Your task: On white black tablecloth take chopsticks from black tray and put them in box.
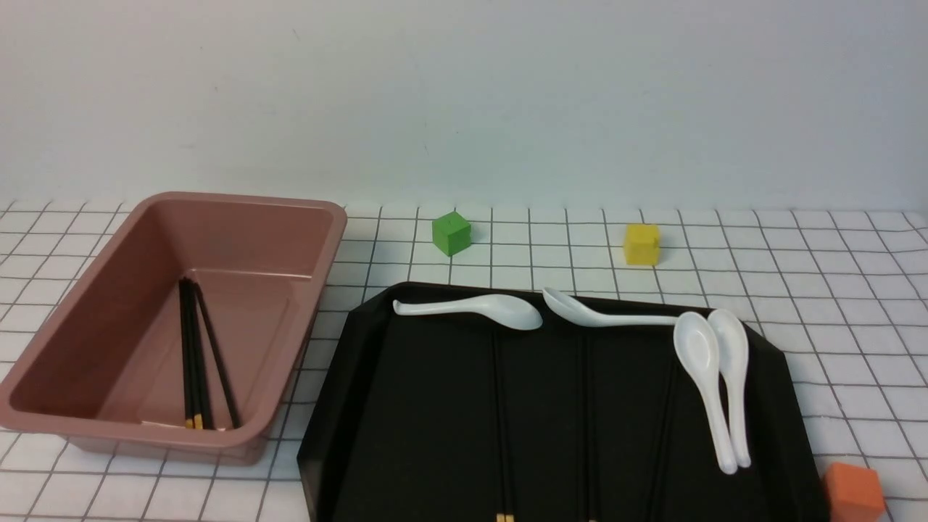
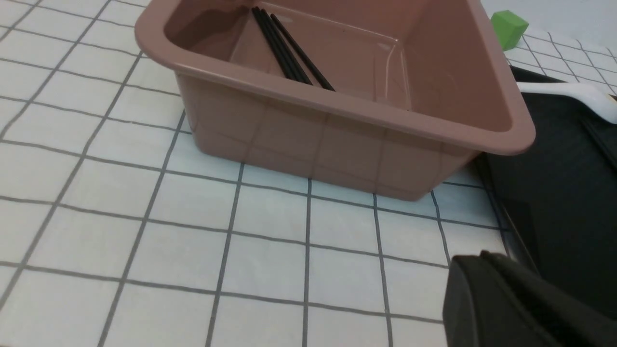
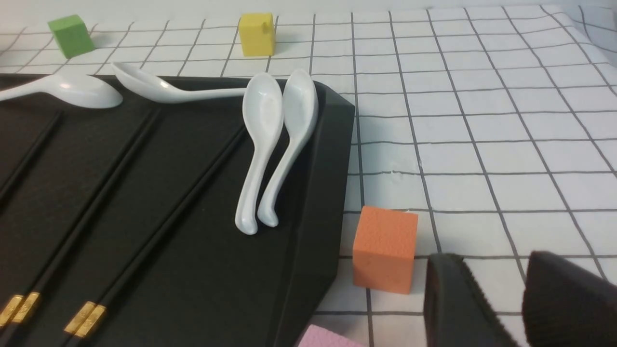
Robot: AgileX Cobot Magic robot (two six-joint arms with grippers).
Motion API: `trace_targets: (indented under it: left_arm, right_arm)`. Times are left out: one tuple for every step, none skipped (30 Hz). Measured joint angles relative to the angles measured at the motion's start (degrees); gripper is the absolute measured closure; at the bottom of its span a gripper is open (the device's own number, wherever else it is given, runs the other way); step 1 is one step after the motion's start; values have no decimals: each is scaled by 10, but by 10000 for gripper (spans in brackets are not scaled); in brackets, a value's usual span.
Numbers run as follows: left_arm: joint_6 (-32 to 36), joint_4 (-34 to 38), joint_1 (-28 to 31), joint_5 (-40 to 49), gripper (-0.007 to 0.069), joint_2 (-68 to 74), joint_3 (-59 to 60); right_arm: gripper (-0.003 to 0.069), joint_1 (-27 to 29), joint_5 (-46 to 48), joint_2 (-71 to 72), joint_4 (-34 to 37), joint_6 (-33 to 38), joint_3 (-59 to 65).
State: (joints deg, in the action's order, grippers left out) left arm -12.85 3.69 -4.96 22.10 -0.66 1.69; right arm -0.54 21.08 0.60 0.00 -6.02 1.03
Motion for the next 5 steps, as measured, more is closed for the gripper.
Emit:
trace_targets:
  left_arm:
    - [0, 0, 0, 0, 616, 0, 0]
    - [0, 0, 0, 0, 616, 0, 0]
    - [0, 0, 0, 0, 615, 0, 0]
    - [0, 0, 0, 0, 613, 0, 0]
    - [0, 0, 0, 0, 611, 0, 0]
  right_arm:
    - [419, 0, 0, 0, 0, 0, 0]
    - [419, 0, 0, 0, 0, 0, 0]
    - [419, 0, 0, 0, 0, 0, 0]
    - [419, 0, 0, 0, 0, 0, 0]
    - [419, 0, 0, 0, 0, 0, 0]
